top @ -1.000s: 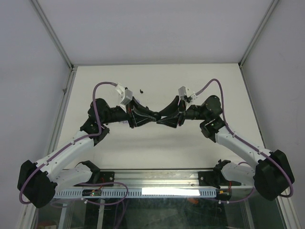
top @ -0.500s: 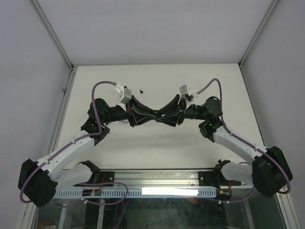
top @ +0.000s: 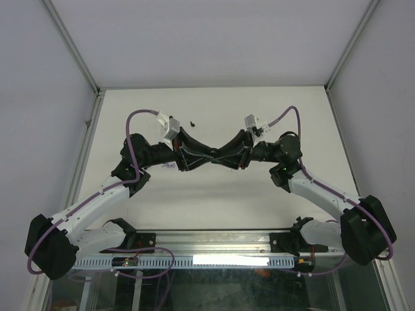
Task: Insert the wireless bluetooth earbuds into the charging case
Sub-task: Pick up the charging case at the center of the board, then open the charging case.
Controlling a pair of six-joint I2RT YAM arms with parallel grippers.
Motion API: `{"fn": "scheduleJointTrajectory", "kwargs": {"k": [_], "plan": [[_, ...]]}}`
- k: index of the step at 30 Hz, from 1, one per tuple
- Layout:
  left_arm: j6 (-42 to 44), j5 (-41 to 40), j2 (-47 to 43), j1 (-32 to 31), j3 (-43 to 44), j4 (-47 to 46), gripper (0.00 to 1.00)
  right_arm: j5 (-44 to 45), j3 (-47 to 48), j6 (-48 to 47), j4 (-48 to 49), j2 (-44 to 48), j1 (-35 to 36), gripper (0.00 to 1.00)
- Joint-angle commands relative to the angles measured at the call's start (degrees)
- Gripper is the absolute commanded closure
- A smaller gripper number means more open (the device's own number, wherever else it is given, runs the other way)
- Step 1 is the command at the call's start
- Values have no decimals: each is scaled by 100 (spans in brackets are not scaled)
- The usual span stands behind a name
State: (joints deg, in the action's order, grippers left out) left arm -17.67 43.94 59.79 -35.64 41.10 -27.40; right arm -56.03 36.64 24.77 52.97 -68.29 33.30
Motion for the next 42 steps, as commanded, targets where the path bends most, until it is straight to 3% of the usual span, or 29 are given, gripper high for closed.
{"fn": "scheduleJointTrajectory", "kwargs": {"k": [1, 3, 8, 17, 32, 39, 42], "plan": [[-193, -292, -160, -53, -16, -356, 56, 96, -37, 11, 390, 33, 6, 100], [-224, -430, -195, -46, -4, -286, 49, 108, -57, 2, 407, 41, 5, 100], [-284, -529, -127, -41, 61, -152, 43, 97, -97, 1, 458, 64, 7, 100], [-338, -1059, -29, 11, 203, 226, 44, -17, -114, 10, 482, 104, 2, 100], [-756, -1135, 199, 166, 540, 449, 44, -239, -227, -36, 557, 155, 3, 100], [-793, -1203, 299, 203, 606, 630, 41, -153, -274, -148, 505, 222, 3, 100], [-793, -1196, 261, 207, 614, 660, 34, -15, -311, -331, 307, 252, 0, 100]]}}
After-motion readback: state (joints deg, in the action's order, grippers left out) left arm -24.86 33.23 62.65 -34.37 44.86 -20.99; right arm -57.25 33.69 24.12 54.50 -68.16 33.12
